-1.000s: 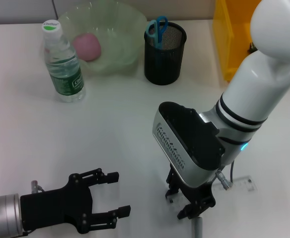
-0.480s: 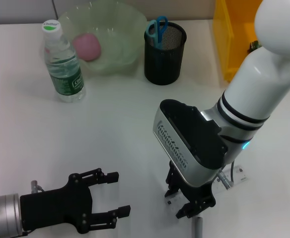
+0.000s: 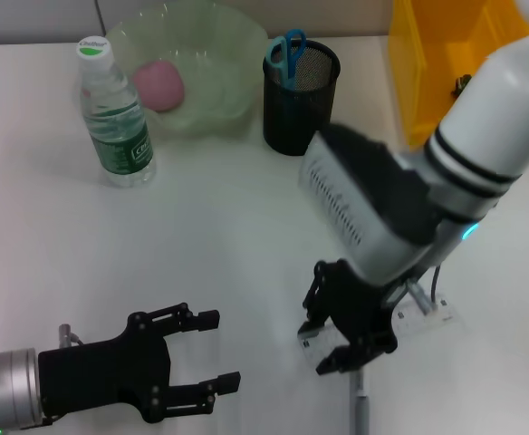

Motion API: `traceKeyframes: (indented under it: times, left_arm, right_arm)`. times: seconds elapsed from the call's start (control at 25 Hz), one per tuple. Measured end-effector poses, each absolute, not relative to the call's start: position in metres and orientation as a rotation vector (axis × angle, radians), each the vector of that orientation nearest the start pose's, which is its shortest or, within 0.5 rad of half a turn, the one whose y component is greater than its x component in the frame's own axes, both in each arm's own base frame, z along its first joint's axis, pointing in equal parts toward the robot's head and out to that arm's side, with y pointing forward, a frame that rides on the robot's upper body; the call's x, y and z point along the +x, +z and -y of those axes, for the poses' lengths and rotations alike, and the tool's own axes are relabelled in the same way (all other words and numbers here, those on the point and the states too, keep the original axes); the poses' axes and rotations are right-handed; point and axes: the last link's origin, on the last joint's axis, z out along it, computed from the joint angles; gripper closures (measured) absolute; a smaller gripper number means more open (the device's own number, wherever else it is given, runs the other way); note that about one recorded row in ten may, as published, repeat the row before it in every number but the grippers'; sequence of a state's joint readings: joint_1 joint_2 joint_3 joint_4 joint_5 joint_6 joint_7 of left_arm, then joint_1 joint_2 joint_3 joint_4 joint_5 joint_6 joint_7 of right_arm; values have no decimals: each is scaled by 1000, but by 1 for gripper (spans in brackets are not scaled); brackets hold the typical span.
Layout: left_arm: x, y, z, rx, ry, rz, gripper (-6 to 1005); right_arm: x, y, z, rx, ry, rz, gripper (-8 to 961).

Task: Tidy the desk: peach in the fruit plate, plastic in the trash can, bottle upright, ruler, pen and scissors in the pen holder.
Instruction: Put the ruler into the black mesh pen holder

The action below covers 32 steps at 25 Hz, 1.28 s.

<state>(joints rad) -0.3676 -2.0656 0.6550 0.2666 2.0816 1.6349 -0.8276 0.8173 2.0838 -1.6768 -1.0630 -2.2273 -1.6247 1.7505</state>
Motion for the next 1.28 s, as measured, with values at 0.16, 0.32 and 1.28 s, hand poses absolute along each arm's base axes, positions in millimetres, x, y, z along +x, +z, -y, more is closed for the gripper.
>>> traceKeyframes:
  times: [0.16,0.32,1.28]
  left_arm:
    - [-312,-59,-218,-2835,-832,487,201]
    - [-308,-58,-222,-2838,-848,468,201]
    - [-296,-53,-234,-2781,-942,434,202]
  right_arm:
    - [123,-62,-322,-3363,-434,359,573]
    - [122,-39,-332,-3362,-266,284,573]
    - [135,-7,-338,-3215,421,305,573]
